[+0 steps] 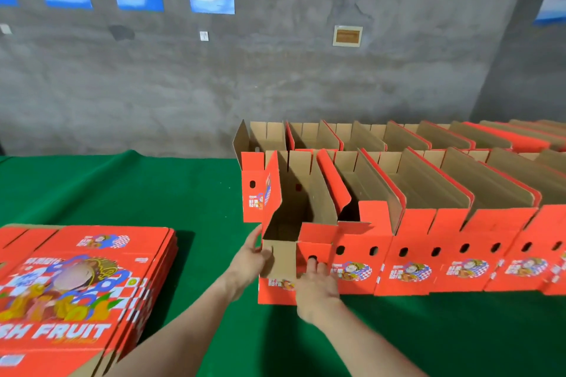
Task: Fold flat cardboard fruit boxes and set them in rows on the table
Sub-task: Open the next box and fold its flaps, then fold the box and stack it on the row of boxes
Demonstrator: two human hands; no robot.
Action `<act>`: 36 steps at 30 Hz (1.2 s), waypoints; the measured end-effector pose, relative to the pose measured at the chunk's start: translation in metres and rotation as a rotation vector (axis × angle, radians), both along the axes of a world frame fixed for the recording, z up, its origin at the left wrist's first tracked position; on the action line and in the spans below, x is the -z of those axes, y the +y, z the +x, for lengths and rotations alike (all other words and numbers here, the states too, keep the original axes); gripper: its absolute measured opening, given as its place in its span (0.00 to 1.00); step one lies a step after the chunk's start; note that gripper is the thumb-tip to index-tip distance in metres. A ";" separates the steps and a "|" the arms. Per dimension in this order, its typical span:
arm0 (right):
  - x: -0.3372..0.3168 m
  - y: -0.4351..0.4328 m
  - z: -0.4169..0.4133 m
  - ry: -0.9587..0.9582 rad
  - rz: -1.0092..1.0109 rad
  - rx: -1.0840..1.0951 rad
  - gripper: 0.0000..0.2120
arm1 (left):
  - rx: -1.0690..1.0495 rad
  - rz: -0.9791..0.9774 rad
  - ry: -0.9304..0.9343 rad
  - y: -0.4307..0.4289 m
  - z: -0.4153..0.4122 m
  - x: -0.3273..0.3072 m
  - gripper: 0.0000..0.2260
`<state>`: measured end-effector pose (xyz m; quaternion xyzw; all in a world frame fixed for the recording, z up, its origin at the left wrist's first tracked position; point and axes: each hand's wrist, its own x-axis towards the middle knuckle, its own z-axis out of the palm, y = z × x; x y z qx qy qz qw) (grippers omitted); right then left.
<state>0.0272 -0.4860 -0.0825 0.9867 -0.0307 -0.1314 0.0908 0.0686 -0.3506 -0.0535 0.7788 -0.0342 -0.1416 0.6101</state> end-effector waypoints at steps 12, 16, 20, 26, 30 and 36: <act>0.010 -0.013 0.025 -0.134 0.073 -0.056 0.51 | 0.082 -0.166 0.140 0.010 0.029 -0.001 0.25; 0.005 -0.009 0.022 -0.092 0.099 -0.032 0.49 | -0.121 -0.135 -0.061 -0.011 0.020 -0.011 0.24; -0.004 -0.006 0.020 -0.037 0.138 -0.003 0.47 | -0.231 -0.004 -0.045 -0.020 0.019 -0.035 0.20; -0.020 0.008 0.021 0.001 0.256 0.031 0.36 | -0.238 0.326 -0.162 0.083 -0.023 -0.016 0.17; -0.035 0.039 0.014 -0.250 0.351 0.089 0.24 | -0.426 0.562 -0.117 0.189 -0.056 0.021 0.16; -0.037 0.097 -0.022 -0.273 0.454 -0.044 0.15 | -0.602 0.904 -0.044 0.338 -0.080 0.049 0.17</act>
